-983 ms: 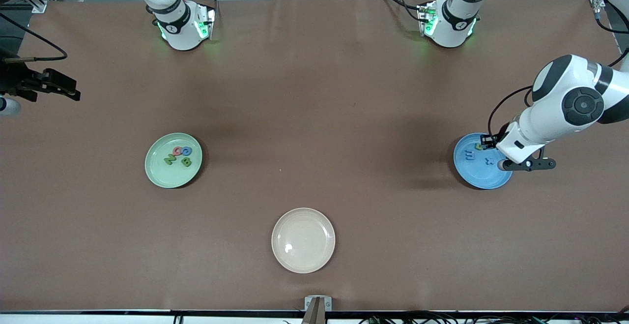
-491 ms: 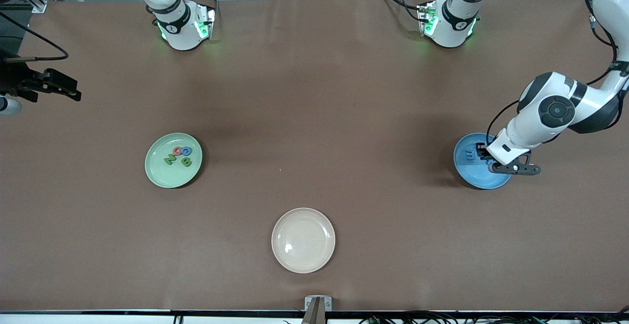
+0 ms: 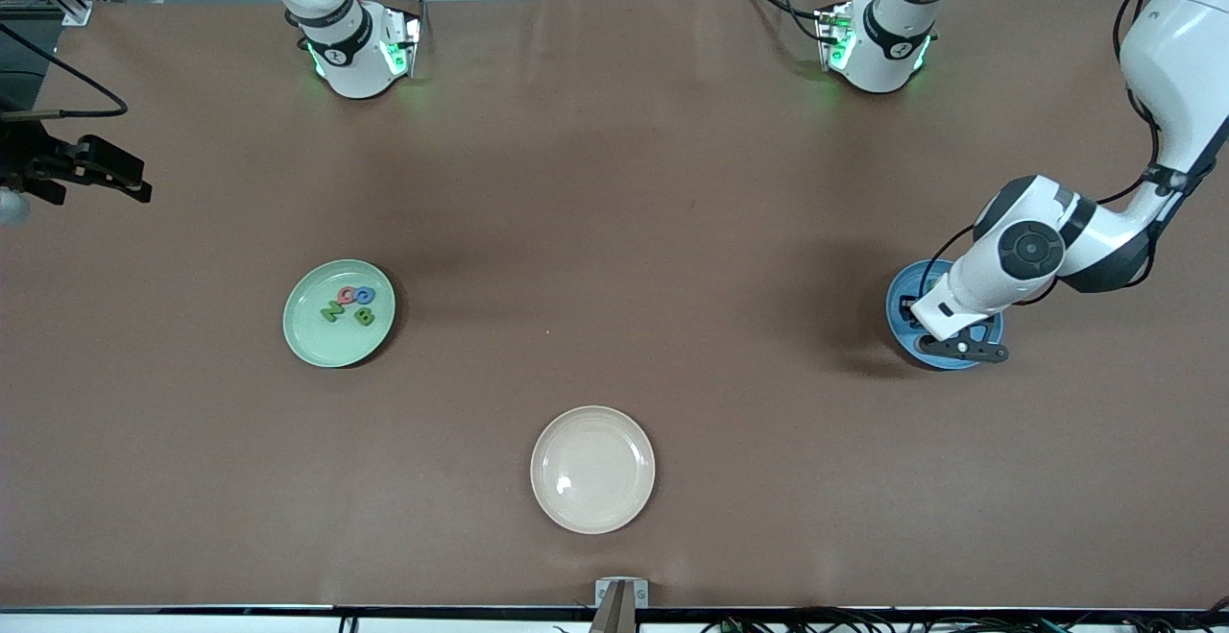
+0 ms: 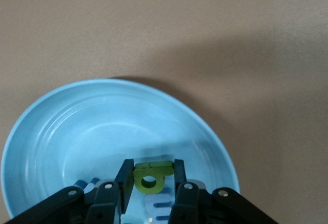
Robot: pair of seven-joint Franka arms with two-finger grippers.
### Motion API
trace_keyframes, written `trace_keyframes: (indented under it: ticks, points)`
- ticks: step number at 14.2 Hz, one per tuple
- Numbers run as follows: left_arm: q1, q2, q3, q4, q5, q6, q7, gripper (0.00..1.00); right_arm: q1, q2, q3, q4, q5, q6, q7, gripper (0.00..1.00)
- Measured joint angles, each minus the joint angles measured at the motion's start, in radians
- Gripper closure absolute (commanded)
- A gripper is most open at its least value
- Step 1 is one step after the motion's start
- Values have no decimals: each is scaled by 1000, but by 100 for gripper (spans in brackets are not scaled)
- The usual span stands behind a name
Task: Sort upper and lower case letters into plates
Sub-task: 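Carry the green b to the blue plate while the right gripper retracts, then release the b on the blue plate and retract the left gripper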
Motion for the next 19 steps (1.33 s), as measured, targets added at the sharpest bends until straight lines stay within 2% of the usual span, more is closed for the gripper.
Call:
trace_keyframes:
  ticks: [5, 6, 7, 8, 15, 19]
  points:
    - [15, 0, 45, 8, 0, 39, 81, 83, -1, -1, -2, 32, 15, 0, 2, 0]
    - [16, 0, 45, 8, 0, 40, 85, 79, -1, -1, -3, 32, 23, 0, 5, 0]
    - [15, 0, 45, 8, 0, 40, 86, 46, -1, -1, -3, 32, 27, 0, 9, 0]
    - [13, 0, 45, 8, 0, 40, 86, 0, -1, -1, -3, 31, 29, -2, 13, 0]
    - [14, -1, 43, 16, -5, 40, 85, 0, -1, -15, -3, -21, 33, -8, 20, 0]
    - [15, -27, 21, 24, -117, 40, 85, 0, -1, -49, -3, -55, 35, -10, 27, 0]
